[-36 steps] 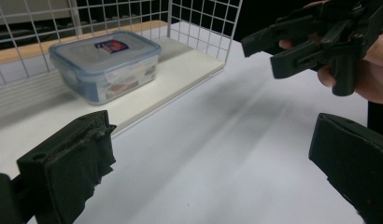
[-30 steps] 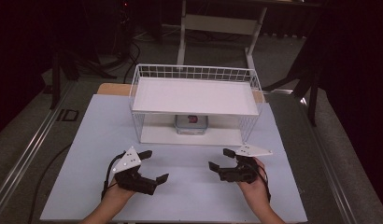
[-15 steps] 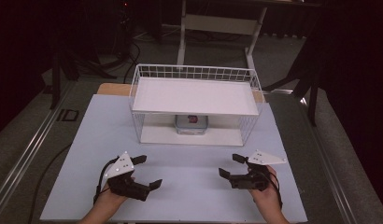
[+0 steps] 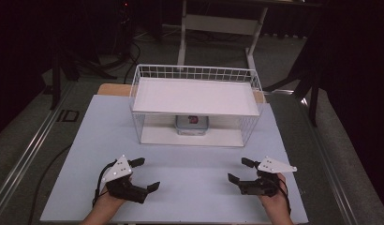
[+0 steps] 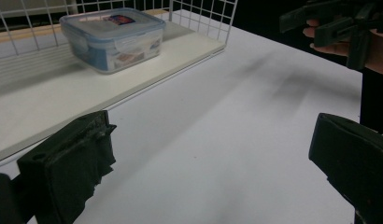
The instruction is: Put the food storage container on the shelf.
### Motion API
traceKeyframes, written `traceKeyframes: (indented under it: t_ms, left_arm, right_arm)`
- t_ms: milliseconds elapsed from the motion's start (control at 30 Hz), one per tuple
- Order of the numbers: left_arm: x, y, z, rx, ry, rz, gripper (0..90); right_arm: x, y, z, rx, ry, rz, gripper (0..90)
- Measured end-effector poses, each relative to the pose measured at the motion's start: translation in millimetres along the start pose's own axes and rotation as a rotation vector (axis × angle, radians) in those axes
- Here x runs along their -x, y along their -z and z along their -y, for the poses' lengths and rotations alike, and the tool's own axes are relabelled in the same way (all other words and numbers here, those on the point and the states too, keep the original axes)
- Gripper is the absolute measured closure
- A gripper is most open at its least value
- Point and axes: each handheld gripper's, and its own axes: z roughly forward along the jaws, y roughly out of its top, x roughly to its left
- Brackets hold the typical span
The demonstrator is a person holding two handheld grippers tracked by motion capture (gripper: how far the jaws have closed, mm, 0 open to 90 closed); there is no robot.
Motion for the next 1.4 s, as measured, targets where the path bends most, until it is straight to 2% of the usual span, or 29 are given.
traceKeyframes:
  t_ms: [133,333,600,667,933,1200,1400]
  left_arm:
    - [-2.8,0.9,1.2,0.013,0.028,0.004,0.7]
    - [-2.5,-1.1,2.0,-0.005,0.012,-0.002,0.7]
    - [-2.4,0.0,-1.1,0.018,0.014,0.001,0.7]
    - [-3.1,0.4,-1.4,0.019,0.013,0.001,0.7]
    - [-3.6,0.9,-2.9,0.029,0.011,-0.004,0.7]
    - [-2.8,2.6,-4.1,0.033,0.000,-0.018,0.7]
    - [-4.3,3.7,-4.2,0.038,0.007,-0.025,0.7]
  right_arm:
    - [0.9,-4.5,5.0,-0.015,0.014,-0.012,15.2]
    - [1.5,-11.1,10.3,-0.038,0.032,-0.017,15.2]
    - [4.5,-20.9,13.4,-0.040,0.027,-0.011,15.1]
    - [4.0,-23.2,14.3,-0.051,0.047,0.002,15.2]
    - [6.6,-23.0,15.4,-0.036,0.029,-0.001,15.2]
    - [7.7,-20.6,13.3,-0.026,0.034,0.010,15.4]
    - [9.2,-20.2,13.7,-0.029,0.023,0.011,15.8]
